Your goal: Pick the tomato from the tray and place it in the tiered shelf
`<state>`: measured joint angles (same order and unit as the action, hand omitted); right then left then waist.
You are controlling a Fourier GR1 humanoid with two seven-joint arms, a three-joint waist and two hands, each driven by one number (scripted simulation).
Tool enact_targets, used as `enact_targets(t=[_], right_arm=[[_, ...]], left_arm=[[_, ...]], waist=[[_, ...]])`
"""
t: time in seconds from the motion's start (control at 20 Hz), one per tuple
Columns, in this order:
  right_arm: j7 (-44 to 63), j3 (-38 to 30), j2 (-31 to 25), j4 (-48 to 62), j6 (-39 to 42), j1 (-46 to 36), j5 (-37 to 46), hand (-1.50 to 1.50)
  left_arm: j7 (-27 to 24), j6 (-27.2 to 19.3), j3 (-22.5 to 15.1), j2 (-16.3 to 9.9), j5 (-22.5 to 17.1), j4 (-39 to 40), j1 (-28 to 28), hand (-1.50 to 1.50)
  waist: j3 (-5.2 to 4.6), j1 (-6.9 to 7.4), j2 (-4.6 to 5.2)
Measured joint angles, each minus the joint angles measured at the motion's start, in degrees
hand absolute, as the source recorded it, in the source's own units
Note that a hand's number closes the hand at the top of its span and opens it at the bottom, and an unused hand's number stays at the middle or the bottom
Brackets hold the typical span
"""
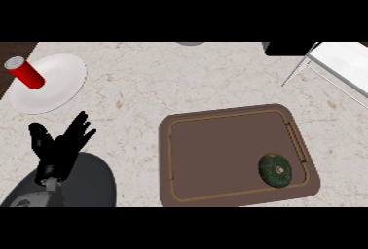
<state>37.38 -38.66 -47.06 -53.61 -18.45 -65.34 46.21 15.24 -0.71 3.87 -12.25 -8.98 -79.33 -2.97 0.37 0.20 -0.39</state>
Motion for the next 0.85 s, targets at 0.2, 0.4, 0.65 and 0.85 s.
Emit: enact_targets(t=[0.2, 0.4, 0.65, 0.85], right_arm=[[3.1, -1.0, -3.3, -3.1, -2.0, 2.4, 1.6, -1.5], [7.0, -3.7, -5.6, -8.2, -3.5, 5.9, 1.9, -1.5], [9.1, -10.9, -8.5, -17.1, 1.0, 13.8, -3.0, -1.5], [10.5, -17.0, -10.1, -24.4, 8.1, 20.1, -8.5, -1.5]], left_arm=[[0.3, -0.2, 0.1, -0.1, 0.4, -0.8, 0.5, 0.0], [0.1, 0.3, 1.0, -0.6, 0.0, 0.1, 0.3, 0.0], [0.7, -0.1, 1.1, -0.3, 0.2, -1.0, 1.3, 0.0], [0.9, -0.3, 1.1, 0.3, 0.1, -1.7, 1.7, 0.0]], waist=[[-0.04, -0.36, -0.12], [-0.07, -0.9, -0.22], [-0.08, -1.69, -0.44], [-0.11, -1.9, -0.45]])
